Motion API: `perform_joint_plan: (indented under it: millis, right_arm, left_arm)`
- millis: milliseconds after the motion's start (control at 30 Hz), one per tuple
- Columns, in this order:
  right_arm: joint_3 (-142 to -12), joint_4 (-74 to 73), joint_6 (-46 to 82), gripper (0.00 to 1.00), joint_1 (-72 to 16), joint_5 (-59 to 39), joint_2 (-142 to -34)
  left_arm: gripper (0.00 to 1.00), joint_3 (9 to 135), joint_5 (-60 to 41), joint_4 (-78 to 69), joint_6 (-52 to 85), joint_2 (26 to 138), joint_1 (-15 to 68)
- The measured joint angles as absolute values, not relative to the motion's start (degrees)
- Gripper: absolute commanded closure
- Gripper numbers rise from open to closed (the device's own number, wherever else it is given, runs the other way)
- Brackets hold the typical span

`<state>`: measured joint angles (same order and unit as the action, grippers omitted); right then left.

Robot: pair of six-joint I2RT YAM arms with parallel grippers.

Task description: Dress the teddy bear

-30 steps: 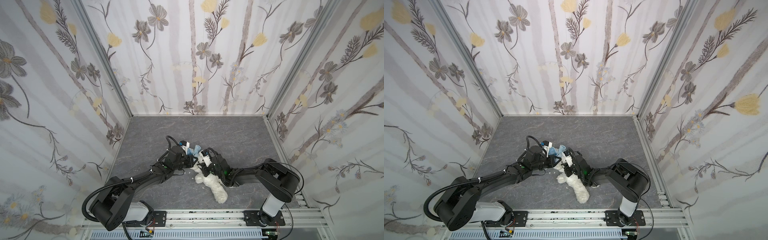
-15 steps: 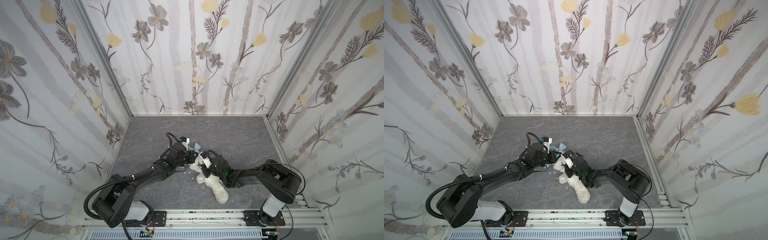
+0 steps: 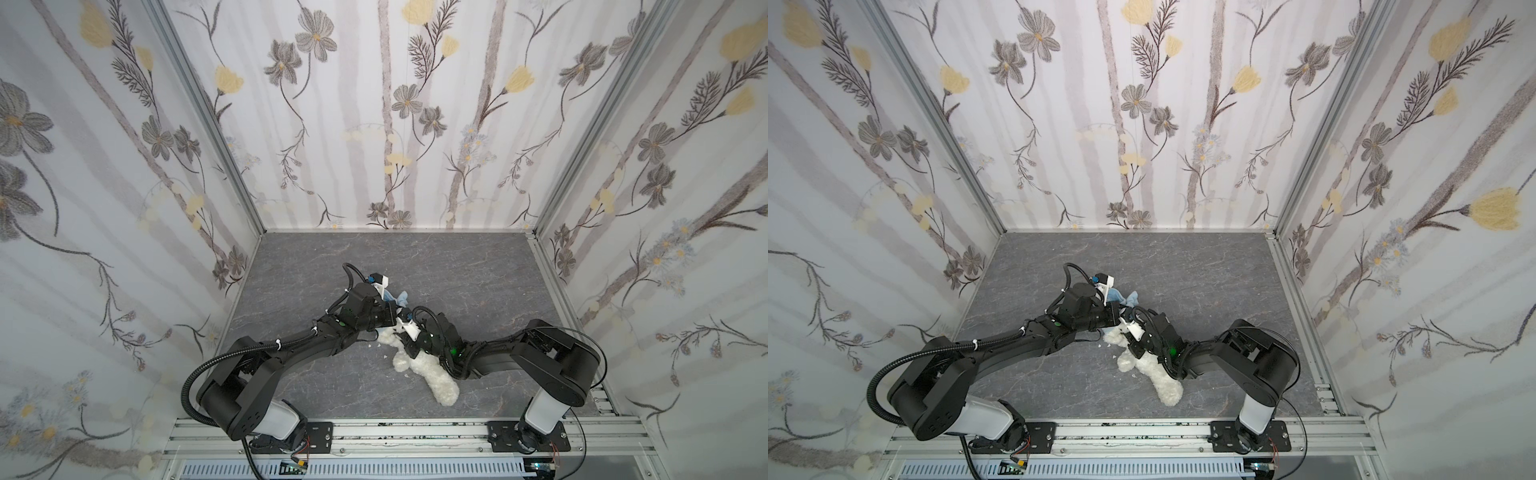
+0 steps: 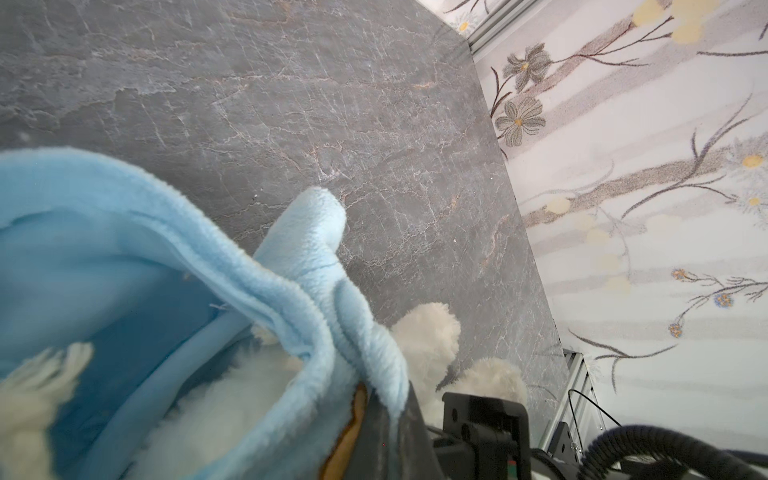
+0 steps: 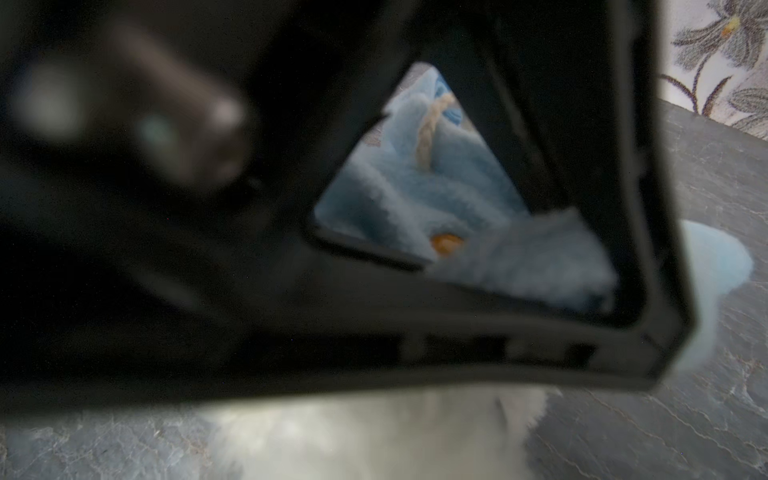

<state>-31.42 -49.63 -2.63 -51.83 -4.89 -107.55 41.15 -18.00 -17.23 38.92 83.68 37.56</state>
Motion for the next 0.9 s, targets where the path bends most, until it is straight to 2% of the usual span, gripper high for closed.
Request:
perform_joint_plan:
  millis: [433,800,900]
  right_arm:
    - [-25.7,-47.7,-4.0,0.92,-52.6,-0.9,-99.6]
    - [-30.5,-28.6,5.0,0.92,-50.1,10.8,-91.1]
    - [-29.9,-28.3,7.1,0.91,-50.7,8.7,-87.6]
  left_arm:
    - [1.00,39.1,-10.8,-17.3,42.0,82.0,35.8]
    - [1.00,33.4,-12.0,-16.9,39.0,77.3,34.0]
    - [1.00,33.4,-12.3,-16.9,39.0,77.1,33.9]
